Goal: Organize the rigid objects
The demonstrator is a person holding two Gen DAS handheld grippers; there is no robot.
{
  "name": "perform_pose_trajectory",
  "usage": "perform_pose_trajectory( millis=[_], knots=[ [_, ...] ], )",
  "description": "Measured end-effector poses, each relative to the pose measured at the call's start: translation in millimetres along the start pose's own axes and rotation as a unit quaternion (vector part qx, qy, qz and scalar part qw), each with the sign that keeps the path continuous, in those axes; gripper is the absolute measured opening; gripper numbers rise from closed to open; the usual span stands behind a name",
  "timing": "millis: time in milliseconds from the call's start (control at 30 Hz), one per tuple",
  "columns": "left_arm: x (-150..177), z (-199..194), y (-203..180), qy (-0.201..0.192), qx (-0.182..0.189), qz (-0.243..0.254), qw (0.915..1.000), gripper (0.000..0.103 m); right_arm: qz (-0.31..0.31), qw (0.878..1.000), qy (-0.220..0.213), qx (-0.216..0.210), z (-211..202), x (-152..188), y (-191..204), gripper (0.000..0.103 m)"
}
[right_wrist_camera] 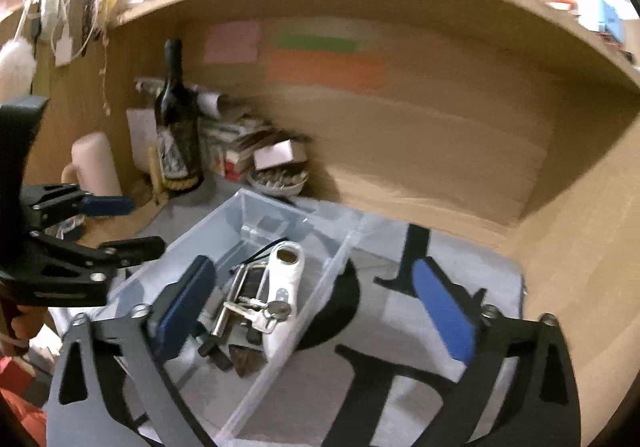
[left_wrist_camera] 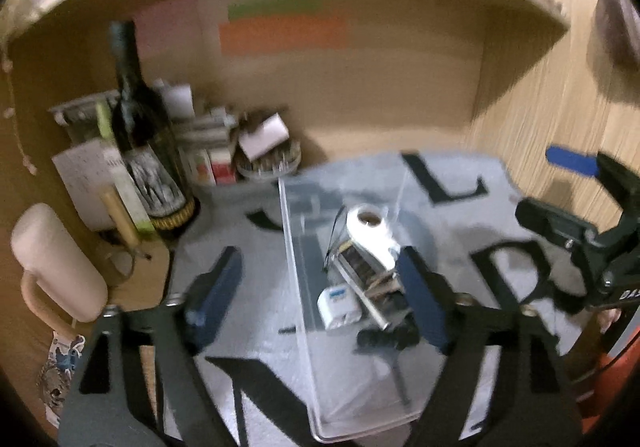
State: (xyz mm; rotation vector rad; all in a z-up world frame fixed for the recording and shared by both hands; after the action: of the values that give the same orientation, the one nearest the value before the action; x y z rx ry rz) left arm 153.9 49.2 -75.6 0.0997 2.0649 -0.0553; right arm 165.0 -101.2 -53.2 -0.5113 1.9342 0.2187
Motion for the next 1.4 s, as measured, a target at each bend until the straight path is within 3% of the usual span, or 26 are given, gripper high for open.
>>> perform_pose_trajectory(
  millis=[133,233,533,767,1400],
  knots=[
    [-12,-25,-5,-0.057,-0.014,-0.006,0.9982,0.098,0.018,0.999,-0.028,0.019,-19,-1,-12,0.103],
    [-16,-38,-12,-0.091,-0.02,-0.007,0.9956,0.1,0.03,0.998,-0.045,0.027,-33,-1,-18,0.103],
    [-14,-67,-34,-0.137,-0.002,-0.011,0.9904,0.102,0.042,0.994,-0.09,0.039,-71,4,-22,0.103],
    [-11,-78,-41,-0.159,-0.004,-0.007,0.9872,0.102,0.048,0.992,-0.11,0.045,-85,7,-21,0.103],
    [-12,-87,-49,-0.173,0.001,-0.003,0.9849,0.103,0.049,0.99,-0.126,0.048,-96,7,-22,0.103]
  ],
)
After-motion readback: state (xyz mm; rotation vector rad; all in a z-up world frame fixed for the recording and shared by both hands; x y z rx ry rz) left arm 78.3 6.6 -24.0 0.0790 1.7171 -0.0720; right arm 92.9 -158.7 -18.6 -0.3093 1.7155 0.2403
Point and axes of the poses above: each gripper's, at about its wrist camera, not at the fingertips, and z roughly the way its jaws point, y to its left, x to its underside, the point moved 7 cm from there along z, roughly the way its jaws point, and after that the axes turned 6 degrees about -y, right-handed, at the moved point
